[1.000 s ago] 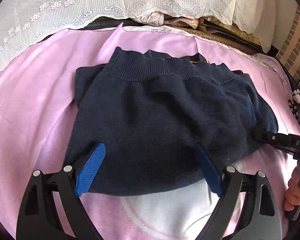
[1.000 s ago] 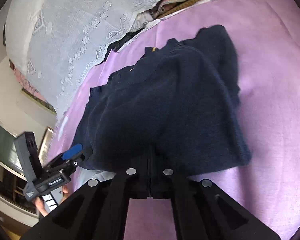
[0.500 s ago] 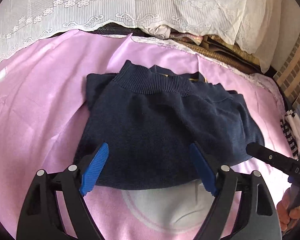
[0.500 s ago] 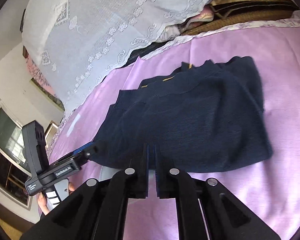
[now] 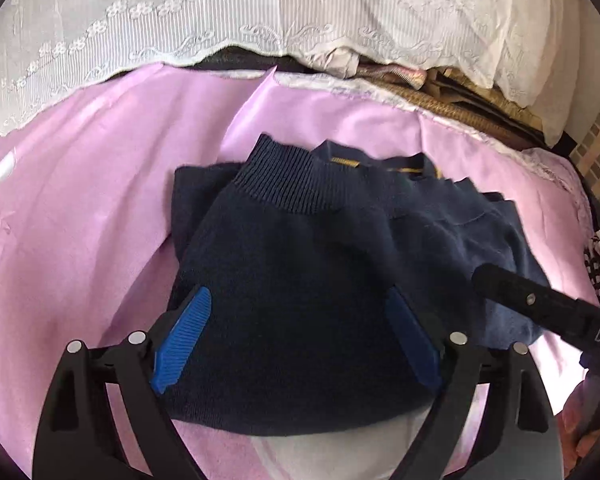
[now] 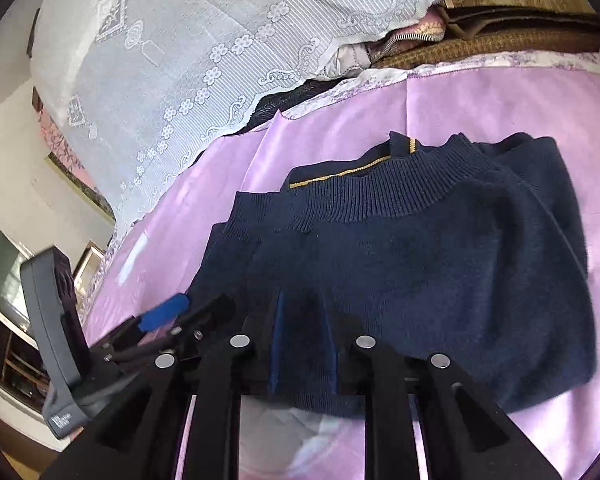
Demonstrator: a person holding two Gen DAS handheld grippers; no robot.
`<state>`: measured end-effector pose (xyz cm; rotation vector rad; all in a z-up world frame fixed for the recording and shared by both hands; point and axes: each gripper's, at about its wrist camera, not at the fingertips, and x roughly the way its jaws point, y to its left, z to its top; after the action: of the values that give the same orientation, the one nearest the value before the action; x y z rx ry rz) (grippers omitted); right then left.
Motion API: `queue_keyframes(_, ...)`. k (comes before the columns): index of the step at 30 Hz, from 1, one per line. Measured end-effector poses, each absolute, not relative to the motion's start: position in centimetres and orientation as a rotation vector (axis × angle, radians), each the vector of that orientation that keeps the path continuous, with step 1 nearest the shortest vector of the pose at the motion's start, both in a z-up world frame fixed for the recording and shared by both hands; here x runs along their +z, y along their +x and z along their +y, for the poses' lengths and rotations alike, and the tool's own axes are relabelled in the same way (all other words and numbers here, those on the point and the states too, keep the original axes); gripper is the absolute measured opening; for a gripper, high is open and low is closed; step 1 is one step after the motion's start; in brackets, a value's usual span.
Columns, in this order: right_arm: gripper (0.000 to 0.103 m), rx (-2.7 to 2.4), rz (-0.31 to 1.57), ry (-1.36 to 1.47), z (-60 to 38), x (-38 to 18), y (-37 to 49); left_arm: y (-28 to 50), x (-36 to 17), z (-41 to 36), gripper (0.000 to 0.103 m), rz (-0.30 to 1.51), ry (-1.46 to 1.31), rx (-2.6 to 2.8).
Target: Fold small clothes
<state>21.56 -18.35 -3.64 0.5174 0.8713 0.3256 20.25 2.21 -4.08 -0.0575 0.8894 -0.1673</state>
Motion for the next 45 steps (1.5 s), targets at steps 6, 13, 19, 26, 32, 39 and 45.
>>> queue_keyframes(6, 0.005, 0.363, 0.901, 0.609, -19.1, -6.9, 23.4, 20.3, -5.6, 0.8, 0.095, 0.863, 0.085, -0.116)
queue_keyframes(13, 0.037, 0.319, 0.801, 0.518, -19.0, -3.6, 20.1, 19.5, -3.4, 7.0, 0.095, 0.851, -0.246, -0.287)
queue_keyframes(19, 0.042, 0.362, 0.772, 0.407, -16.5, -1.8, 18.2, 20.5, -4.9, 12.2, 0.095, 0.908, -0.519, -0.373)
queue_keyframes(26, 0.05, 0.507, 0.815, 0.229, -9.7, -2.2, 15.6, 23.7, -4.5, 12.1, 0.095, 0.918, -0.514, -0.392)
queue_keyframes(32, 0.059, 0.55, 0.787, -0.02, -3.9, -2.1, 14.2, 27.8, -5.8, 12.6, 0.094, 0.96, -0.55, -0.424)
queue_keyframes(39, 0.059, 0.534, 0.807, -0.094, -2.5, -3.0, 15.1, 29.7, -6.1, 11.8, 0.094, 0.96, -0.57, -0.494)
queue_keyframes(45, 0.059, 0.495, 0.782, -0.024, -4.8, -2.1, 15.5, 29.9, -6.6, 10.9, 0.094, 0.992, -0.517, -0.508)
